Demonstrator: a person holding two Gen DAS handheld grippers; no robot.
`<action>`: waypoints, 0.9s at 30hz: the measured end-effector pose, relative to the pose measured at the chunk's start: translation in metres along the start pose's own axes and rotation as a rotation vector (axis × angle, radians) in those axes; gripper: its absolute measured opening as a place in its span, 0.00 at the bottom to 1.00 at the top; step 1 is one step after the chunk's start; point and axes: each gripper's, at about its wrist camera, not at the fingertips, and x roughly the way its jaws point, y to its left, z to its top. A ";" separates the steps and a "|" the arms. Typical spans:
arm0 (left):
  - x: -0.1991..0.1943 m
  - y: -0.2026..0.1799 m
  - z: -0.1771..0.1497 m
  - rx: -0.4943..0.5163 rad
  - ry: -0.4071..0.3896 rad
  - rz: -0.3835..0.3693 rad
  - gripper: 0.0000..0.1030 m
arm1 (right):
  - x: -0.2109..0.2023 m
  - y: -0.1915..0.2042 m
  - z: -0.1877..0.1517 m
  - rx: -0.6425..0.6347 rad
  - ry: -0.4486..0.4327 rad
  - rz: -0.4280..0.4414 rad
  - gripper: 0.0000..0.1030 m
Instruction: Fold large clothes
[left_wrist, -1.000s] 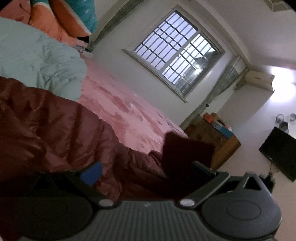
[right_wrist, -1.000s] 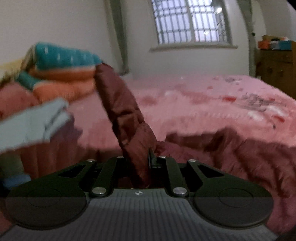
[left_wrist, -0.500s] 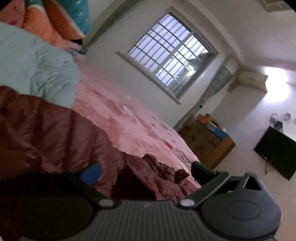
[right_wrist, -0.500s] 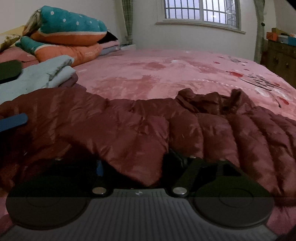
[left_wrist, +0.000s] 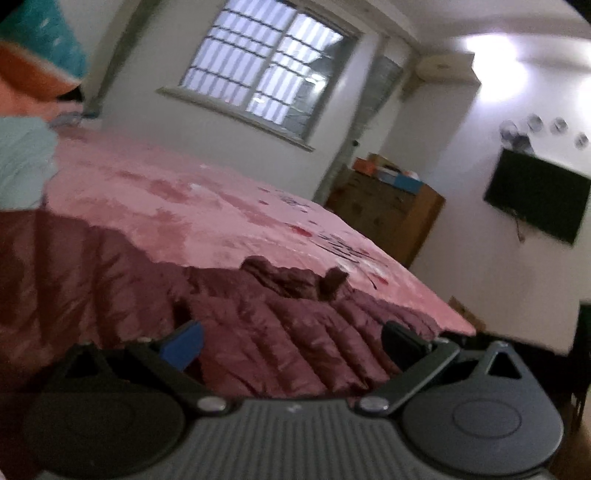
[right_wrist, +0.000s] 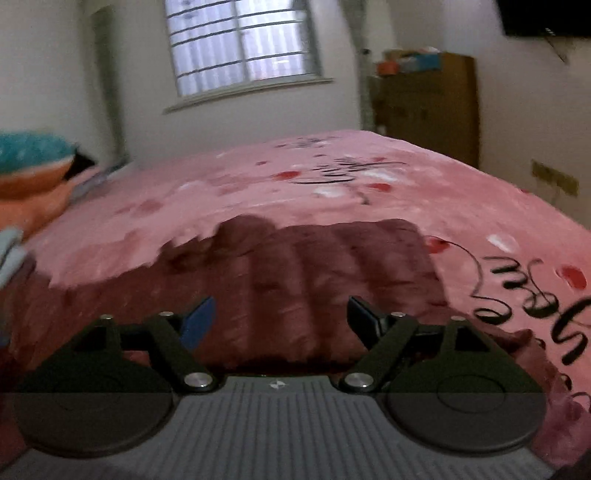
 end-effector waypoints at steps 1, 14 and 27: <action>0.002 -0.002 -0.001 0.020 0.003 -0.002 0.99 | 0.002 -0.003 0.001 -0.005 -0.002 -0.001 0.92; 0.047 0.007 -0.028 0.011 0.162 0.056 0.99 | 0.036 -0.015 -0.002 -0.107 0.155 -0.029 0.77; 0.045 -0.003 -0.032 0.018 0.196 0.109 0.99 | 0.080 -0.018 -0.004 -0.103 0.242 -0.063 0.89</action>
